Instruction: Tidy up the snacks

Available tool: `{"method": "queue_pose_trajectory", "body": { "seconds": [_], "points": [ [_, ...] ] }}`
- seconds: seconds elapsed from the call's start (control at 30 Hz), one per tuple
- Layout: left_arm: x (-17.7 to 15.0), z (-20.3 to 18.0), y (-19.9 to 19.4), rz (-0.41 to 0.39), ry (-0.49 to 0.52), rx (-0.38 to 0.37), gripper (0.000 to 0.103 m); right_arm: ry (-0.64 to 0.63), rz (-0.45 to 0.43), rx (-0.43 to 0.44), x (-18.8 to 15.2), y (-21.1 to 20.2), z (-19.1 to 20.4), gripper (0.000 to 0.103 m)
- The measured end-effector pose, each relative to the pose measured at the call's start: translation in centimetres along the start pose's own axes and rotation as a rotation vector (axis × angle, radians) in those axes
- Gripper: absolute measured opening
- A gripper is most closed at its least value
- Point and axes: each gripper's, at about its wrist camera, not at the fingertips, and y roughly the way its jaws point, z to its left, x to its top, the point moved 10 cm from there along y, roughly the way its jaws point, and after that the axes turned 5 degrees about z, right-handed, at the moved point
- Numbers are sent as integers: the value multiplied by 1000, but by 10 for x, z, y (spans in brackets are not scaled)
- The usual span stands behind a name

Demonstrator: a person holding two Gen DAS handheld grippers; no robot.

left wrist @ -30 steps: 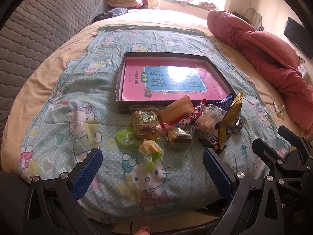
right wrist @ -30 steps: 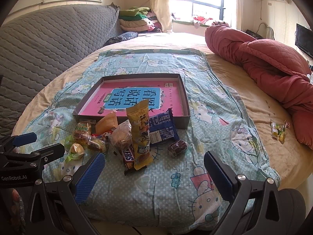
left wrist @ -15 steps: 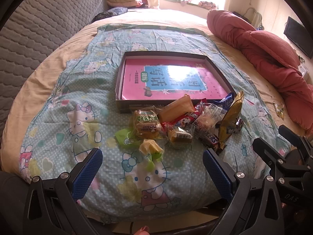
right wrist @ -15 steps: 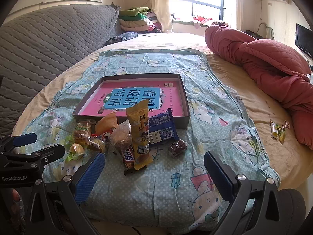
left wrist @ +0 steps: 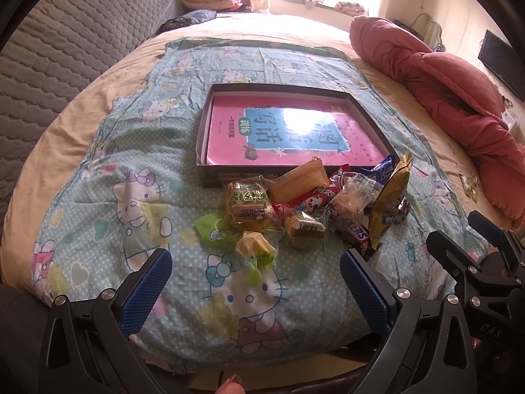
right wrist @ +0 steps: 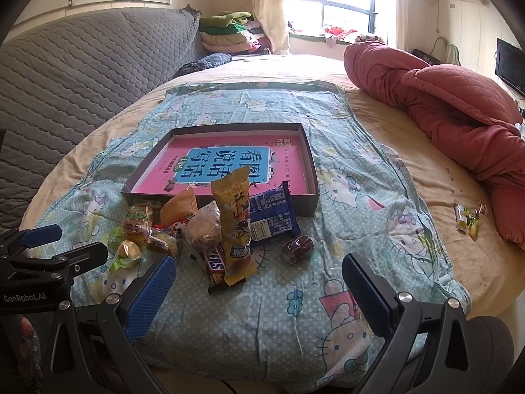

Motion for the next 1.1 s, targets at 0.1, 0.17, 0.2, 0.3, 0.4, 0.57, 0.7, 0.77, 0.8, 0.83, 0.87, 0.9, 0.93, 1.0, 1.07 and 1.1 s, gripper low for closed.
{"method": "queue_pose_trajectory", "body": {
  "seconds": [0.1, 0.17, 0.2, 0.3, 0.4, 0.57, 0.7, 0.77, 0.8, 0.83, 0.87, 0.9, 0.93, 1.0, 1.07, 1.1],
  "points": [
    [0, 0, 1, 2, -1, -2, 102, 5, 1, 3, 0, 1, -1, 102],
    [0, 0, 1, 3, -1, -2, 102, 10, 3, 5, -1, 2, -2, 102],
    [0, 1, 1, 4, -1, -3, 102, 12, 4, 7, -1, 2, -3, 102],
    [-1, 2, 2, 8, -9, -5, 102, 21, 4, 14, -1, 2, -4, 102],
    [-3, 5, 5, 24, -22, -18, 102, 24, 5, 21, -1, 2, -5, 102],
    [-5, 11, 9, 46, -52, -27, 102, 35, 11, 34, -3, 4, -6, 102],
    [-8, 15, 16, 76, -75, -42, 102, 44, 20, 46, -3, 7, -7, 102],
    [-11, 17, 22, 100, -87, -51, 102, 45, 23, 50, -4, 9, -6, 102],
    [-11, 17, 24, 109, -92, -51, 102, 43, 27, 53, -4, 11, -5, 102],
    [-12, 17, 26, 117, -95, -54, 102, 40, 30, 56, -5, 12, -5, 102],
    [-13, 18, 29, 125, -96, -51, 102, 35, 32, 58, -5, 13, -4, 102],
    [-13, 20, 31, 132, -95, -41, 102, 31, 34, 59, -5, 14, -4, 102],
    [-13, 21, 33, 136, -96, -39, 102, 29, 37, 60, -5, 16, -3, 102],
    [-14, 24, 38, 148, -107, -44, 102, 27, 41, 65, -4, 18, -2, 102],
    [-15, 25, 44, 167, -114, -50, 102, 34, 42, 70, -3, 21, -3, 102],
    [-16, 25, 46, 173, -117, -55, 102, 36, 44, 72, -3, 22, -4, 102]
  ]
}}
